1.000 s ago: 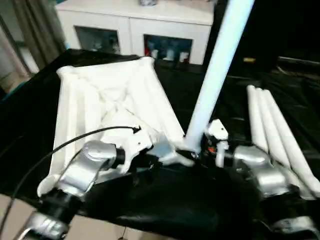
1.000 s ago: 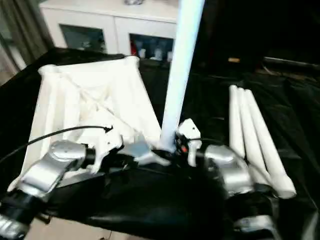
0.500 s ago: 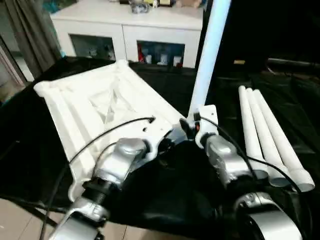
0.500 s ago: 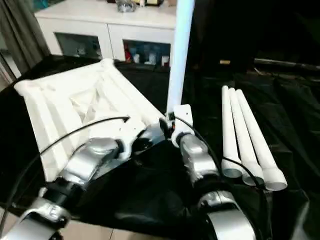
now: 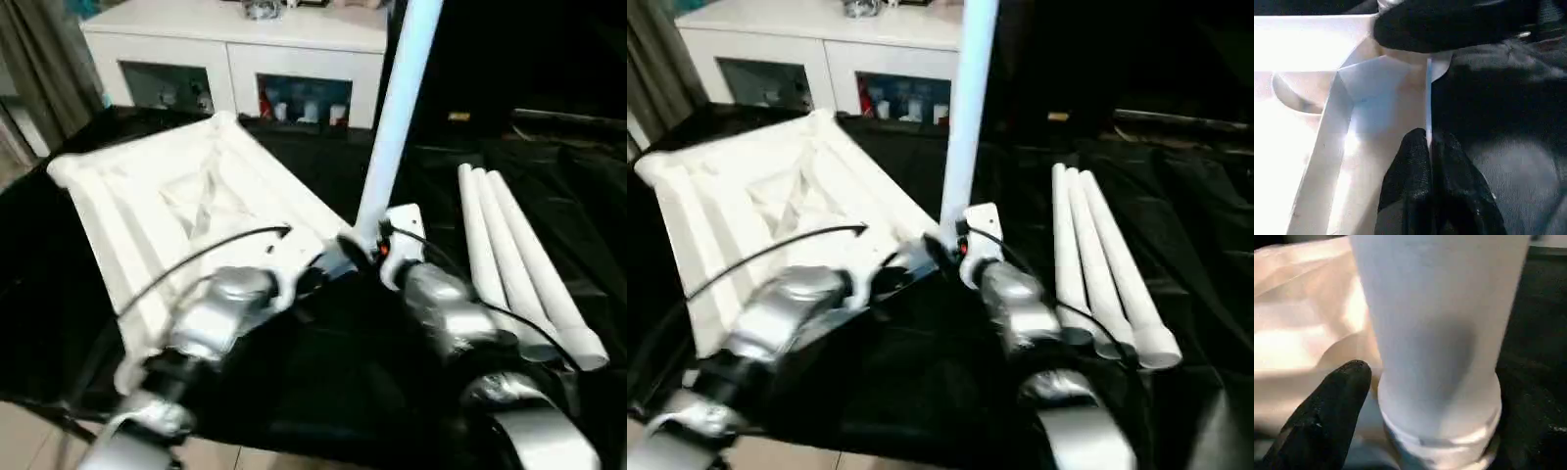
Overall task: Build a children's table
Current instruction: Rotate leg to tighten
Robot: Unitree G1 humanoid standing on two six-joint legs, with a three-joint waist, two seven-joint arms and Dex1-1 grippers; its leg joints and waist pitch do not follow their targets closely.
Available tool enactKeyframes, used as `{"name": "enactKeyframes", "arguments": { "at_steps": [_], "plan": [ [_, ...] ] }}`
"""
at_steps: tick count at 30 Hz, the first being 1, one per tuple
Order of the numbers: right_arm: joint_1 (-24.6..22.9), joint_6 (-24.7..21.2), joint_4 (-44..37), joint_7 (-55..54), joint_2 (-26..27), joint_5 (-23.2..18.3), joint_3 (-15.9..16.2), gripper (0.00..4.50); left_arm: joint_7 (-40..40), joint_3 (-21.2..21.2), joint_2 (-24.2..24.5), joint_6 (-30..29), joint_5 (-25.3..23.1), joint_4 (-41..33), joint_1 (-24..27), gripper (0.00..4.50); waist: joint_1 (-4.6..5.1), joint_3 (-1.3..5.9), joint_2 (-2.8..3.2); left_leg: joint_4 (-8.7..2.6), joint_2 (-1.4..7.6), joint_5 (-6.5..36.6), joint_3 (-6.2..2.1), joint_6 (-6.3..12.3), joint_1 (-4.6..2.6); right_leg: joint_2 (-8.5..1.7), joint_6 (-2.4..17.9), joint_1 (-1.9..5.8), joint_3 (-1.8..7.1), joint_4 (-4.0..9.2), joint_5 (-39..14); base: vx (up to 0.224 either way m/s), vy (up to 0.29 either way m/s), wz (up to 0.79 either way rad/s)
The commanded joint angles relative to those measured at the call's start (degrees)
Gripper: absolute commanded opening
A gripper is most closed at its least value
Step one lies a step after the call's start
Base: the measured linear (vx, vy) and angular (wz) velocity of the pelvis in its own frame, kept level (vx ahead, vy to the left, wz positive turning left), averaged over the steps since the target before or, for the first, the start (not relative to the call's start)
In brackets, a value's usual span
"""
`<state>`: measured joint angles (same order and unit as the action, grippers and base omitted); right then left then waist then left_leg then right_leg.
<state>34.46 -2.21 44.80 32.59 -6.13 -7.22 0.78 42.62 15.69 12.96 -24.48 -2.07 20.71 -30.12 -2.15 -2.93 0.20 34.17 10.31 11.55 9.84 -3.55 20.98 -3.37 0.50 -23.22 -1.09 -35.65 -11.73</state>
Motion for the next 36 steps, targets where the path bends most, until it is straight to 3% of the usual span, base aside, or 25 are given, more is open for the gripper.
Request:
{"name": "enactKeyframes", "arguments": {
  "at_steps": [1, 4, 8, 9, 11, 14, 27, 29, 36],
  "plan": [
    [-1.26, -1.75, -3.6, 6.13, -0.65, -0.89, 3.18, 3.88, 3.11, 1.15, 0.21, 2.04, 1.25, -1.31, 0.66, 0.0, -0.49, 3.69, -0.48, -3.53, 2.23, 3.89, -0.35, 5.72, -0.03, -3.79, 14.71, 3.18, 1.87, 3.74, 0.04, 0.0, 0.0, 0.0],
    [-4.68, -3.8, -10.44, 14.56, -5.96, -2.04, 4.52, 3.88, 9.53, 1.8, 3.24, 3.29, 3.39, -3.94, 1.97, 0.0, -0.77, 3.6, -0.42, -3.53, 2.35, 3.99, -0.36, 6.64, -0.05, -3.9, 15.63, 3.37, 1.81, 3.63, 1.66, 0.0, 0.0, 0.0],
    [-7.7, -7.33, -17.93, 21.44, -11.27, -3.98, 5.26, 3.88, 15.94, 2.03, 6.24, 2.96, 6.03, -7.1, 3.04, 0.0, -1.23, 3.57, -0.37, -3.61, 2.57, 4.21, -0.29, 6.52, -0.43, -3.83, 16.18, 3.2, 1.78, 3.58, 1.5, 0.0, 0.0, 0.0],
    [-8.37, -8.11, -19.76, 23.14, -12.63, -4.48, 5.44, 3.88, 17.41, 2.14, 6.93, 3.11, 6.59, -7.68, 3.18, 0.0, -1.4, 3.58, 0.33, -3.61, 2.61, 4.33, -0.36, 6.29, -0.58, -3.85, 16.24, 3.1, 1.78, 3.55, 1.36, 0.0, 0.0, 0.0],
    [-9.34, -8.6, -22.39, 26.26, -15.1, -5.04, 5.87, 3.88, 19.38, 2.31, 8.23, 3.17, 7.06, -8.1, 3.27, 0.0, -1.58, 3.62, -0.06, -3.57, 2.6, 4.3, -0.26, 6.0, -0.61, -3.72, 16.35, 3.22, 1.75, 3.48, 2.54, 0.0, 0.0, 0.0],
    [-10.25, -10.1, -24.54, 29.02, -16.77, -5.79, 6.3, 3.88, 20.26, 2.26, 8.95, 3.27, 6.89, -7.92, 3.34, 0.0, -1.78, 3.57, -0.07, -3.58, 2.55, 4.19, -0.29, 5.79, -0.44, -3.88, 16.29, 3.39, 1.78, 3.47, 2.5, 0.0, 0.0, 0.0],
    [-11.67, -11.08, -26.46, 30.69, -18.14, -4.32, 8.94, 3.88, 21.27, 2.38, 9.63, 3.76, 7.0, -8.06, 3.66, 0.0, -1.74, 3.75, -0.25, -3.33, 2.47, 3.04, -0.32, 5.57, -0.36, -3.91, 16.55, 3.53, 1.67, 3.27, 3.05, 0.0, 0.0, 0.0],
    [-11.59, -10.75, -26.01, 30.67, -18.18, -3.87, 9.42, 3.56, 21.24, 2.43, 9.64, 3.82, 6.89, -8.03, 3.69, 0.0, -1.74, 3.74, -0.51, -3.33, 2.45, 3.33, -0.29, 5.46, -0.39, -3.9, 16.49, 3.55, 1.65, 3.32, 2.64, 0.0, 0.0, 0.0],
    [-11.32, -10.76, -25.22, 29.89, -17.95, -3.25, 9.76, 3.13, 21.47, 2.27, 9.59, 4.03, 6.75, -7.59, 3.5, 0.0, -1.83, 3.84, -0.34, -3.2, 2.4, 2.47, -0.36, 5.58, -0.35, -3.92, 16.37, 3.6, 1.66, 3.1, 3.14, 0.0, 0.0, 0.0]
  ]
}}
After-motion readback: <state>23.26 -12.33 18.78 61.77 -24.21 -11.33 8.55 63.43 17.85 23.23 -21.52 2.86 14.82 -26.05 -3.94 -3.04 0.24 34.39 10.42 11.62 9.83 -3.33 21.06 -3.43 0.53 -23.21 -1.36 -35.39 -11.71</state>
